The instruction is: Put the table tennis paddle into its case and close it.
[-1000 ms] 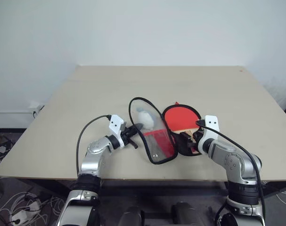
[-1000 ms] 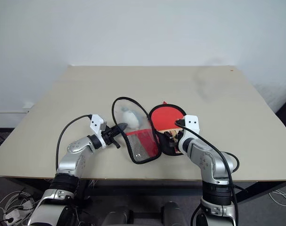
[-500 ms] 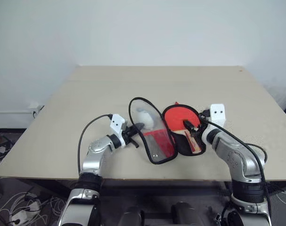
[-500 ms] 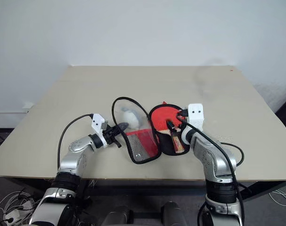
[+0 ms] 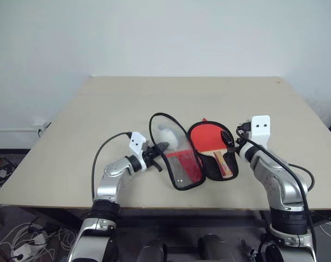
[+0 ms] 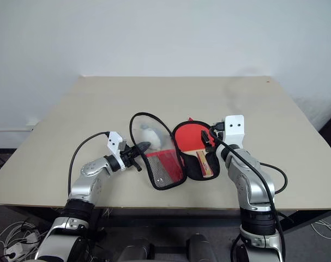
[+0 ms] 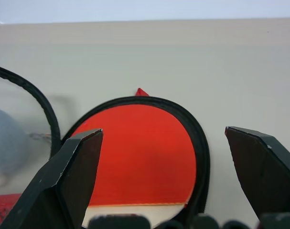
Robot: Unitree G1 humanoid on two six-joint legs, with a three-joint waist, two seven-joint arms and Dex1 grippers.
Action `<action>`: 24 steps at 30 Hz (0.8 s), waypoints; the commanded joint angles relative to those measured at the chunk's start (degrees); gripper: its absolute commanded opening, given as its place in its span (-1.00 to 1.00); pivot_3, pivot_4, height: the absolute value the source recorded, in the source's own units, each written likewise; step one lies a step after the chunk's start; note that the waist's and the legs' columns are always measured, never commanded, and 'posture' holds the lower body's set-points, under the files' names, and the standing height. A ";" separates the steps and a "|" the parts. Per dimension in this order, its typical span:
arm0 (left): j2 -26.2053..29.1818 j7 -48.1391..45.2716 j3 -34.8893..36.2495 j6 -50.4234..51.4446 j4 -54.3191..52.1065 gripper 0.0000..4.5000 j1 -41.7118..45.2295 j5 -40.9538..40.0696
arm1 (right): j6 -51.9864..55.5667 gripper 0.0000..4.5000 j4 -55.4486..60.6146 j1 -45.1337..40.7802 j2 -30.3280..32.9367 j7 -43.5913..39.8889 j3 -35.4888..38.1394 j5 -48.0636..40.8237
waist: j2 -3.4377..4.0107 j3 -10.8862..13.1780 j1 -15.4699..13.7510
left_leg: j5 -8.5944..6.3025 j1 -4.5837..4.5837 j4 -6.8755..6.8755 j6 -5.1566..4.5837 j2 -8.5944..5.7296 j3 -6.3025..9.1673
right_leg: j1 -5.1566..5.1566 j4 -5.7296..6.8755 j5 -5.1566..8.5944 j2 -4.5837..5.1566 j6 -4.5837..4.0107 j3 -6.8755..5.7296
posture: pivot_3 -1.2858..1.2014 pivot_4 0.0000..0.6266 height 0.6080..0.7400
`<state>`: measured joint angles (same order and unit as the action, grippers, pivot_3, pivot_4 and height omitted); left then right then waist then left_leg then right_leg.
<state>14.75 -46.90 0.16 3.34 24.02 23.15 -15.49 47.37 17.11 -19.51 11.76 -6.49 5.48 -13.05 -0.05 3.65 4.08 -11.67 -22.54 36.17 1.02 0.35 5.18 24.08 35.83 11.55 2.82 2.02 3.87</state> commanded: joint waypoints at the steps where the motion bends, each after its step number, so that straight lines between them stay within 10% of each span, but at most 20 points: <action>1: 0.10 -0.33 -0.40 -0.22 -1.83 -1.00 1.00 0.08 | 0.41 0.97 1.60 0.24 1.46 -1.27 0.81 -0.63 | 0.00 0.00 0.00 | 0.00 0.00 0.00 0.00 0.00 -0.01 | 0.00 0.00 0.00 0.00 0.00 0.00 | 0.03 -1.00 1.00; 24: 1.50 -0.51 0.86 1.37 -1.23 -1.00 -0.30 -0.91 | 18.87 0.97 0.32 1.69 5.96 -5.40 15.07 -13.37 | 0.00 -0.01 0.00 | 0.00 0.05 0.05 -0.01 -0.05 0.01 | -0.11 0.00 0.00 0.00 0.00 0.05 | 0.03 -1.00 1.00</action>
<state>15.44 -47.03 -0.28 4.77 23.99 22.72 -15.68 66.06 16.38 -17.43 16.80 -10.77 20.57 -24.93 -0.05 3.65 4.08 -11.67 -22.49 36.21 1.02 0.30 5.20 23.97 35.83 11.55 2.81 2.02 3.92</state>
